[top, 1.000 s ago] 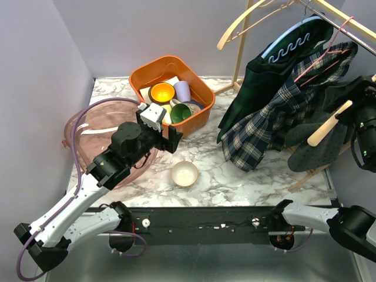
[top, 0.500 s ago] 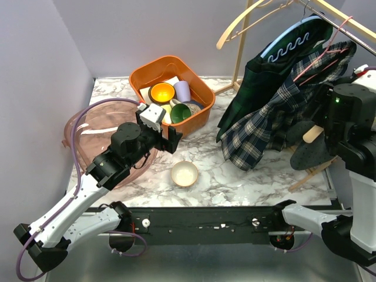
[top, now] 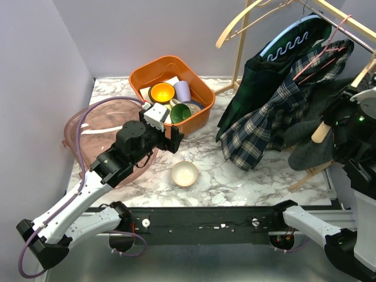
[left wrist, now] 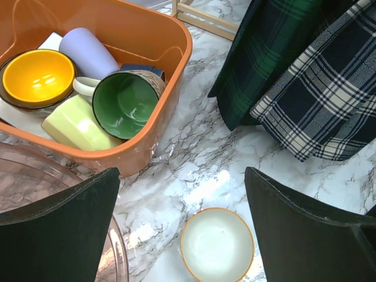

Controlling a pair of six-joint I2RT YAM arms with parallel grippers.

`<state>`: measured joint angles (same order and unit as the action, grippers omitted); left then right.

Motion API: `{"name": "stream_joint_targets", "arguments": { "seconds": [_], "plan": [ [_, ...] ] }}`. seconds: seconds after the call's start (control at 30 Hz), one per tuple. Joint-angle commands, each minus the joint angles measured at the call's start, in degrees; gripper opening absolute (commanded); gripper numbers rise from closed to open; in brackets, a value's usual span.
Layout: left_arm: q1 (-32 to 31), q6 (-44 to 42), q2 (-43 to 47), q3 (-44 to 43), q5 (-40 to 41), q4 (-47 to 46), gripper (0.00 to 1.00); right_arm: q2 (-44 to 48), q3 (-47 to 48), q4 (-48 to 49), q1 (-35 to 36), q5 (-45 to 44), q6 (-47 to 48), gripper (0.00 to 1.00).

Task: Remove the skirt from the hanger

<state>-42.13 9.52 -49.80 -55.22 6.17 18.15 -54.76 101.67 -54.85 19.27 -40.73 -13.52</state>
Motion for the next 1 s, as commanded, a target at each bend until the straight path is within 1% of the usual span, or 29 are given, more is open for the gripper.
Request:
{"name": "stream_joint_targets", "arguments": {
  "seconds": [0.0, 0.07, 0.13, 0.17, 0.2, 0.33, 0.53, 0.63, 0.7, 0.8, 0.83, 0.97],
  "plan": [
    [-0.1, 0.3, -0.3, 0.1, -0.7, -0.1, 0.99, -2.2, 4.6, 4.6, -0.4, 1.9, 4.5, 0.34],
    [-0.1, 0.2, -0.2, 0.1, -0.6, -0.2, 0.99, -3.0, 6.3, 4.3, -0.4, 2.0, 5.3, 0.30],
    [-0.1, 0.3, -0.3, 0.1, -0.5, -0.2, 0.99, -3.8, 7.3, 4.4, -0.4, 1.7, 6.0, 0.15],
    [-0.1, 0.3, -0.4, 0.1, -0.5, -0.2, 0.99, -3.9, 8.2, 4.6, -0.4, 1.6, 6.2, 0.06],
    [-0.1, 0.3, -0.3, 0.2, -0.5, -0.1, 0.99, -3.9, 8.5, 5.4, -0.4, 1.4, 6.6, 0.01],
    [-0.1, 0.4, -0.2, 0.1, -0.5, -0.1, 0.99, -3.5, 8.9, 8.3, -0.4, 1.5, 9.4, 0.01],
    [-0.1, 1.4, -0.5, -1.0, -2.3, -0.9, 0.99, 0.5, 6.6, 14.5, -0.4, 4.1, 11.1, 0.01],
    [-0.2, 3.0, -1.3, -4.1, -3.6, 0.2, 0.99, 2.0, 6.5, 15.5, -0.4, 3.7, 11.5, 0.01],
    [-0.1, 4.1, -2.1, -7.9, -5.1, 2.2, 0.99, 2.6, 6.6, 15.6, -0.5, 4.1, 11.6, 0.01],
    [-0.2, 6.0, -3.4, -13.2, -6.2, 4.2, 0.99, 4.0, 6.8, 15.1, -0.4, 6.0, 11.4, 0.01],
    [-0.2, 6.6, -3.9, -14.4, -8.6, 4.3, 0.99, 4.5, 7.0, 14.9, -0.5, 7.8, 11.2, 0.01],
    [-0.1, 8.5, -5.7, -21.4, -11.9, 4.4, 0.99, 6.2, 5.4, 16.0, -0.4, 11.2, 11.5, 0.01]
  ]
}}
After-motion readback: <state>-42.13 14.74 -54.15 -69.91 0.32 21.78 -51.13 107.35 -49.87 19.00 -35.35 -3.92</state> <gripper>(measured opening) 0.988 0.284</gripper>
